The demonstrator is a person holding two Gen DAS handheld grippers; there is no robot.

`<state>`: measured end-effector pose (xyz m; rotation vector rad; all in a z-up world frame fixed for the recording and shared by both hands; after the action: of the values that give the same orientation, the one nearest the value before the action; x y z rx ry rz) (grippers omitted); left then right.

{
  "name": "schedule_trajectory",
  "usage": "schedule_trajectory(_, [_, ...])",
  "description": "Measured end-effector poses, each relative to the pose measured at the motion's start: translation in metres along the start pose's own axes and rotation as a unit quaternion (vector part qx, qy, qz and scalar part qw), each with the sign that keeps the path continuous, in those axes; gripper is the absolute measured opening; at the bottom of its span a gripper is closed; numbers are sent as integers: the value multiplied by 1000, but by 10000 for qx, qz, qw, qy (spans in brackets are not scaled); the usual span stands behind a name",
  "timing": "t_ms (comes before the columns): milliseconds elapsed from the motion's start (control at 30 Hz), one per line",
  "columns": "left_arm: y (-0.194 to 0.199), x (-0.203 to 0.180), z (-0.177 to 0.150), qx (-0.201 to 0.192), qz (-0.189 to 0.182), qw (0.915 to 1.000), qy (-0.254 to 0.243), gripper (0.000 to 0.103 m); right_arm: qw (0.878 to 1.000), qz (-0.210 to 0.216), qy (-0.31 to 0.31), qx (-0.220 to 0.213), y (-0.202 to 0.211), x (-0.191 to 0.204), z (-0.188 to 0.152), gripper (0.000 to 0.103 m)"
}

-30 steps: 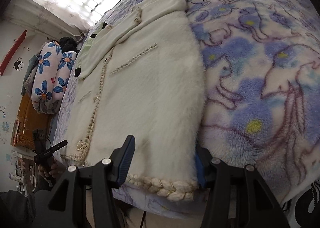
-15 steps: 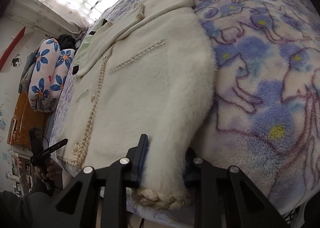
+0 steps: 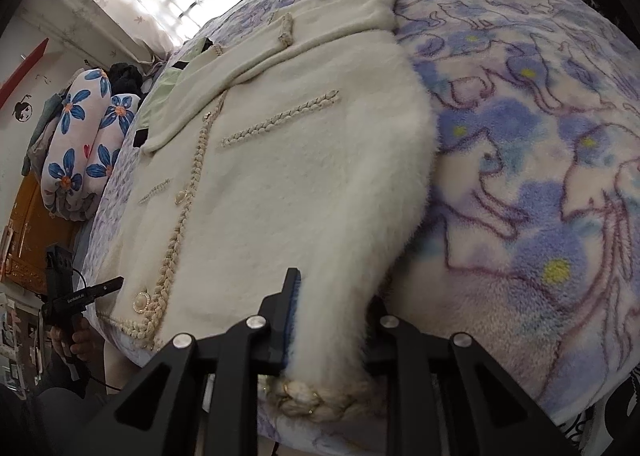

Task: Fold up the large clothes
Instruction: 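Grasp the braided hem with the left tool while the right grasps it too, then lift the hem with both tools and fold it toward the collar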

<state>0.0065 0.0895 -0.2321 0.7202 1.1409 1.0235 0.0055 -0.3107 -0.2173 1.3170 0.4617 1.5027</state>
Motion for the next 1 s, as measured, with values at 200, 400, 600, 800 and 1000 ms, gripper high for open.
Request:
schedule_trajectory(200, [22, -9, 10, -342, -24, 9994, 42, 10, 9992, 186, 149, -310, 18, 22, 12, 18])
schedule_trajectory(400, [63, -28, 42, -984, -228, 9948, 124, 10, 9952, 494, 422, -730, 46, 59, 40, 18])
schedule_trajectory(600, [97, -45, 104, -1504, -341, 9880, 62, 10, 9901, 602, 766, -1011, 59, 95, 87, 17])
schedule_trajectory(800, [110, -44, 182, -1767, -116, 9842, -59, 10, 9861, 691, 615, -1383, 64, 110, 161, 17])
schedule_trajectory(1000, [104, -17, 251, -1819, 44, 9831, 201, 10, 9842, 573, 299, -1651, 51, 106, 231, 17])
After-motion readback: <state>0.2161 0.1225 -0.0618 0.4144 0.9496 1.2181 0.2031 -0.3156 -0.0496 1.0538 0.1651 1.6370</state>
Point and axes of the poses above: each gripper's, at about its wrist camera, not at the fingertips, and y roughly against the way its jaws point, x to its left, z to its top, the point moved 8 cm from there along -y, roughly the way its jaws point, and after that the axes turned 5 degrees about -y, right-handed, at the moved point
